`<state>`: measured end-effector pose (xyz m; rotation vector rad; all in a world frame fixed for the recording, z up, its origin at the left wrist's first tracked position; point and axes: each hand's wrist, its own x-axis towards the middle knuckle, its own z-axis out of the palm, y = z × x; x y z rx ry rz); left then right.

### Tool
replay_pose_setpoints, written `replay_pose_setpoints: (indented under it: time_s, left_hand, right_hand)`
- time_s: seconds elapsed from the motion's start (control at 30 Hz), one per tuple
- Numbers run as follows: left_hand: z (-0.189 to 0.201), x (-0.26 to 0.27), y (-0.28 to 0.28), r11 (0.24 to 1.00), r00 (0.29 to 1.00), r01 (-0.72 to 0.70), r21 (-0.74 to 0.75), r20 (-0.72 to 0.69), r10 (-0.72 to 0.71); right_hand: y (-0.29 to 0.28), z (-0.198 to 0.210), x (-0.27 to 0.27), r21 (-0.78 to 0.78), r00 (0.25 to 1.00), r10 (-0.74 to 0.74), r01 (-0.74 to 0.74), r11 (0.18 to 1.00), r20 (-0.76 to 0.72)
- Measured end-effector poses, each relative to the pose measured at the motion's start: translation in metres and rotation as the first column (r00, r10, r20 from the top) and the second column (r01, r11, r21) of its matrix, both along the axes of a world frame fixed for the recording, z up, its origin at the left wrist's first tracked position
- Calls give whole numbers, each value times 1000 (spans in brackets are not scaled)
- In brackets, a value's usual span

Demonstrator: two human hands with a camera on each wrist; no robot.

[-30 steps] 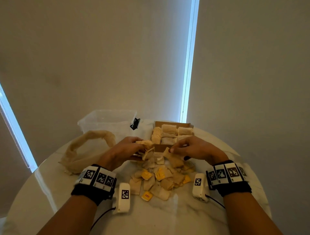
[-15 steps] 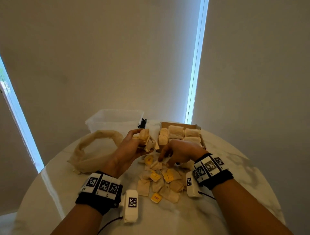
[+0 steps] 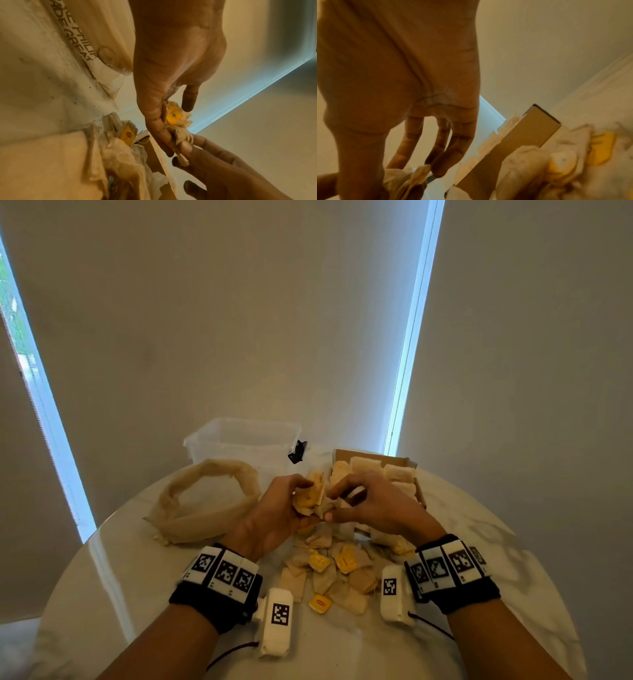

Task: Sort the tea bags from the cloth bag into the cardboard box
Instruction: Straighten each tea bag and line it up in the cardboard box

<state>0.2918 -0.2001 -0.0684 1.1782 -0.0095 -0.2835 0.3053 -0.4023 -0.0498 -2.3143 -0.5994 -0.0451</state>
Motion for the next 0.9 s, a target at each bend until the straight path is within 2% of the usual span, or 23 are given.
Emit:
replay_pose_setpoints:
  time_s: [0.17,0.3,0.37,0.6,0.67,0.73,0.9]
  left_hand:
    - [-3,4,-2,998,1000,7,-57,-21,-8]
    - [-7,8,-1,996,999,-2,-92,-53,-3]
    - [-8,8,-1,997,999,20,-81,-48,-24]
    - [-10,9,-1,983,987,151,106,35,-155]
    - [-13,12,-2,973,987,124,195,79,-142]
    - [-16,15,-2,971,990,47,234,117,-76]
    - [-19,18,-1,970,986,-18,244,165,-23]
  right_hand:
    - [-14,9,-7,241,998,-13,28,970,-63]
    - [-22,6,-1,502,961,-21,163,849,-276]
    - [-25,5,2,584,932,15,214,783,-362]
    - [-20,0,6,715,868,115,315,624,-483]
    - [-16,-2,6,746,857,173,303,593,-486]
    - [-13,-3,6,742,848,191,298,601,-495]
    - [-8,-8,7,632,877,133,220,743,-462]
